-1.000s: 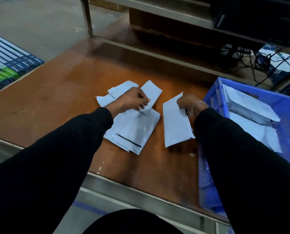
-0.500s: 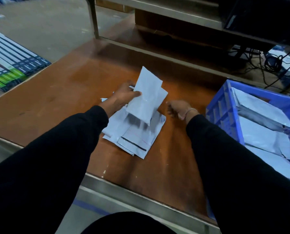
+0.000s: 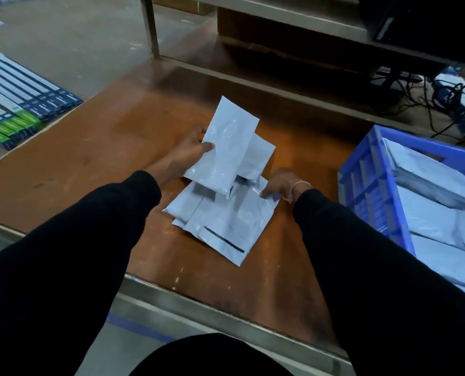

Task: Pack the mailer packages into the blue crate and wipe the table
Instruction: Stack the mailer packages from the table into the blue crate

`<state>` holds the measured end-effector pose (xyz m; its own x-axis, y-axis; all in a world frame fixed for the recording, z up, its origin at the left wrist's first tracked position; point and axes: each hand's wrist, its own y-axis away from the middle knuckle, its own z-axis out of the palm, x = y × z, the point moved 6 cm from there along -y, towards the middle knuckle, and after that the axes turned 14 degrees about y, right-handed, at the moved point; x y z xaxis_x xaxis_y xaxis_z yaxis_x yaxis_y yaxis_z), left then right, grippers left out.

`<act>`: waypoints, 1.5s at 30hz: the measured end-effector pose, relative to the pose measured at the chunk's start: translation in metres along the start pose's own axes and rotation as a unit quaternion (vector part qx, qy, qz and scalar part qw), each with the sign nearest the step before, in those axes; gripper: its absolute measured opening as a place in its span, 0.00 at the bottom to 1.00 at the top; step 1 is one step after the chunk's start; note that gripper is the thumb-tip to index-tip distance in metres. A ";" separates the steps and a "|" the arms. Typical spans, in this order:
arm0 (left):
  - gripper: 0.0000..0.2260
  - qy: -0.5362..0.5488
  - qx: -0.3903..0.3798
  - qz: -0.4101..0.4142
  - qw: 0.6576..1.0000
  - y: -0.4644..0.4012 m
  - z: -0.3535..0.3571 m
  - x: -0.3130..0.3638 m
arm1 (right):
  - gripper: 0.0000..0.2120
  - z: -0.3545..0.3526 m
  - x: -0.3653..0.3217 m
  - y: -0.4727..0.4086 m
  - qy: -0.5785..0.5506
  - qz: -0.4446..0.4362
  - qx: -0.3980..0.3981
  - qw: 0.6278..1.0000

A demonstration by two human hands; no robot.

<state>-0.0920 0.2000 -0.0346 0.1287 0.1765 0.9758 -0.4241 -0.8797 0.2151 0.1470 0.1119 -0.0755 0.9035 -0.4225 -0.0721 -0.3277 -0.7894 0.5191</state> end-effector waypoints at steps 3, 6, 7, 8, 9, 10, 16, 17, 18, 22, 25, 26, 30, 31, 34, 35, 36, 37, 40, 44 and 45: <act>0.11 0.013 -0.020 0.000 1.000 -0.001 0.017 0.006 | 0.13 -0.016 0.010 0.015 0.073 -0.027 -0.043 0.996; 0.13 -0.001 -0.039 -0.001 0.999 -0.005 0.034 0.008 | 0.13 -0.034 0.029 0.025 0.049 -0.043 -0.076 0.995; 0.14 -0.007 -0.039 -0.003 0.999 -0.008 0.038 0.006 | 0.16 -0.040 0.035 0.031 0.011 -0.053 -0.098 0.994; 0.15 -0.006 -0.043 -0.001 0.999 -0.008 0.045 0.008 | 0.21 -0.046 0.039 0.038 -0.019 -0.070 -0.124 0.990; 0.15 -0.005 -0.046 -0.004 0.999 -0.010 0.050 0.008 | 0.26 -0.053 0.044 0.044 -0.050 -0.091 -0.140 0.985; 0.16 -0.001 -0.053 -0.006 0.999 -0.011 0.057 0.008 | 0.29 -0.059 0.047 0.049 -0.088 -0.115 -0.142 0.979; 0.15 0.060 -0.117 -0.028 0.991 -0.006 0.099 0.010 | 0.14 -0.093 0.075 0.053 -0.340 -0.164 0.035 0.925; 0.13 0.082 -0.119 -0.034 0.989 -0.004 0.104 0.009 | 0.12 -0.097 0.080 0.052 -0.355 -0.153 0.069 0.920; 0.12 0.091 -0.125 -0.038 0.987 0.001 0.110 0.012 | 0.13 -0.100 0.084 0.054 -0.367 -0.140 0.097 0.914; 0.30 0.040 -0.174 -0.024 0.984 0.010 0.126 0.021 | 0.16 -0.105 0.102 0.058 -0.384 -0.090 0.189 0.899; 0.24 -0.018 -0.205 0.010 0.979 0.014 0.135 0.034 | 0.15 -0.110 0.113 0.060 -0.401 -0.101 0.235 0.880; 0.26 -0.042 -0.222 0.026 0.974 0.017 0.140 0.040 | 0.16 -0.111 0.117 0.063 -0.399 -0.108 0.245 0.877; 0.29 -0.093 -0.260 0.071 0.958 0.025 0.157 0.063 | 0.27 -0.125 0.135 0.074 -0.364 -0.129 0.290 0.876; 0.28 -0.098 -0.270 0.076 0.955 0.026 0.163 0.070 | 0.33 -0.130 0.139 0.078 -0.356 -0.143 0.288 0.877; 0.29 -0.107 -0.300 0.093 0.943 0.033 0.181 0.094 | 0.38 -0.143 0.154 0.092 -0.363 -0.184 0.246 0.880; 0.29 -0.108 -0.307 0.095 0.941 0.034 0.187 0.101 | 0.36 -0.148 0.160 0.098 -0.360 -0.190 0.235 0.883; 0.29 -0.111 -0.311 0.097 0.939 0.034 0.193 0.106 | 0.33 -0.153 0.168 0.104 -0.359 -0.193 0.230 0.883; 0.30 -0.116 -0.312 0.098 0.938 0.034 0.200 0.112 | 0.31 -0.156 0.177 0.109 -0.363 -0.192 0.231 0.882; 0.28 -0.132 -0.303 0.103 0.938 0.035 0.224 0.127 | 0.26 -0.160 0.211 0.124 -0.381 -0.180 0.248 0.872; 0.22 -0.203 -0.235 0.140 0.940 0.032 0.259 0.138 | 0.23 -0.152 0.275 0.139 -0.396 -0.103 0.282 0.868; 0.22 -0.203 -0.220 0.146 0.943 0.032 0.268 0.140 | 0.24 -0.148 0.293 0.143 -0.396 -0.077 0.292 0.867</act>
<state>0.1528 0.0786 0.0981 0.2434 -0.3072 0.9200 -0.8140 -0.5805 0.0215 0.4056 -0.0584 0.1036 0.5509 -0.2830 -0.7851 -0.5141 -0.8561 -0.0521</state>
